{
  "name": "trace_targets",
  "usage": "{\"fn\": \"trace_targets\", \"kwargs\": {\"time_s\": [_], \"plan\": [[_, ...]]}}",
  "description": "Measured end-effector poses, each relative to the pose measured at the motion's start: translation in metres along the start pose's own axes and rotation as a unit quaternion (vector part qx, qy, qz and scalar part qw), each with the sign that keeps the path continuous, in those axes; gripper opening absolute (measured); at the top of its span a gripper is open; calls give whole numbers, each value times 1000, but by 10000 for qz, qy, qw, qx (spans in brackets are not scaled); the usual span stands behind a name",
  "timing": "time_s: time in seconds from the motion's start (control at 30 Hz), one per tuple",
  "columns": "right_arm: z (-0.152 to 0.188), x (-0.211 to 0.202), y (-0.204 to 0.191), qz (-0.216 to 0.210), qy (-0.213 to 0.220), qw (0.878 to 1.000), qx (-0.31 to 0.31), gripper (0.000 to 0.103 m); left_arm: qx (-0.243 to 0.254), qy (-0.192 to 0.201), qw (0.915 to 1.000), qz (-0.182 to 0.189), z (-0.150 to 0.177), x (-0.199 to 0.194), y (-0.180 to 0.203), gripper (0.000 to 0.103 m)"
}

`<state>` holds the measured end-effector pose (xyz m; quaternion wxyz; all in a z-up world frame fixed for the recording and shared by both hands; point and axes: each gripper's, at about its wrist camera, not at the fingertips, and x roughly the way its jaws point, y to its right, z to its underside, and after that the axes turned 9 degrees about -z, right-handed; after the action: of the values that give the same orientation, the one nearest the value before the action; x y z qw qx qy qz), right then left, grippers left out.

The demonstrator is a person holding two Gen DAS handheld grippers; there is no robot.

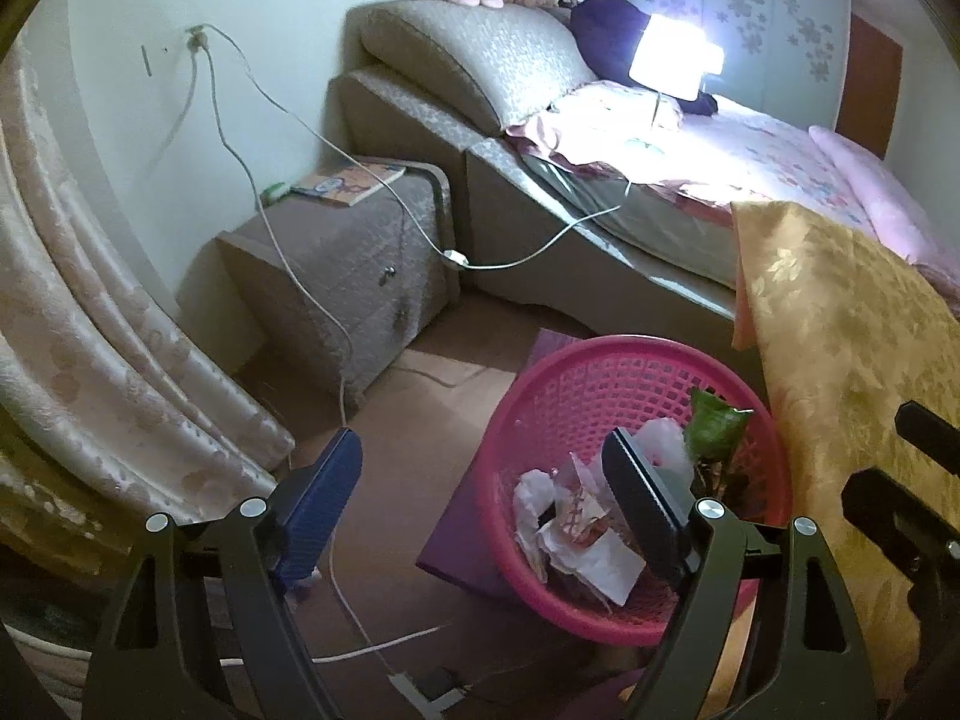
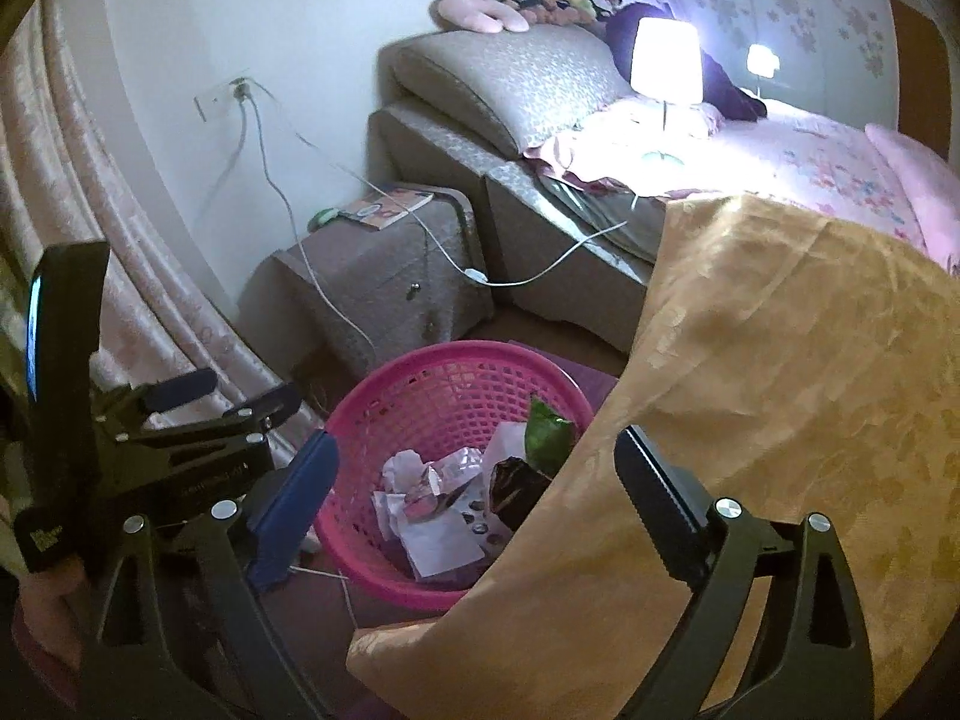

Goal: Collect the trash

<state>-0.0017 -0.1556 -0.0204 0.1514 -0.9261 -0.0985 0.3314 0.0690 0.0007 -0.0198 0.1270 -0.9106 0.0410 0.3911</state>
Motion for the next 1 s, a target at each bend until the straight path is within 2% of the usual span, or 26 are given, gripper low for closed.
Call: {"fn": "trace_targets", "kwargs": {"time_s": [0.23,0.4,0.7,1.0], "plan": [[5,-8,-14,-62,50,9999,-147,92,131,-18,9995,-285,15,-14,-11,80],[8,-11,-26,-163,51,9996,-229,92,146,128,9986,-489,25,-29,-19,83],[15,-16,-36,-102,59,9995,-288,92,-84,94,9987,-484,30,-32,-29,85],[17,-16,-38,-69,63,9996,-283,92,-5,218,9988,-430,31,-36,-24,85]]}}
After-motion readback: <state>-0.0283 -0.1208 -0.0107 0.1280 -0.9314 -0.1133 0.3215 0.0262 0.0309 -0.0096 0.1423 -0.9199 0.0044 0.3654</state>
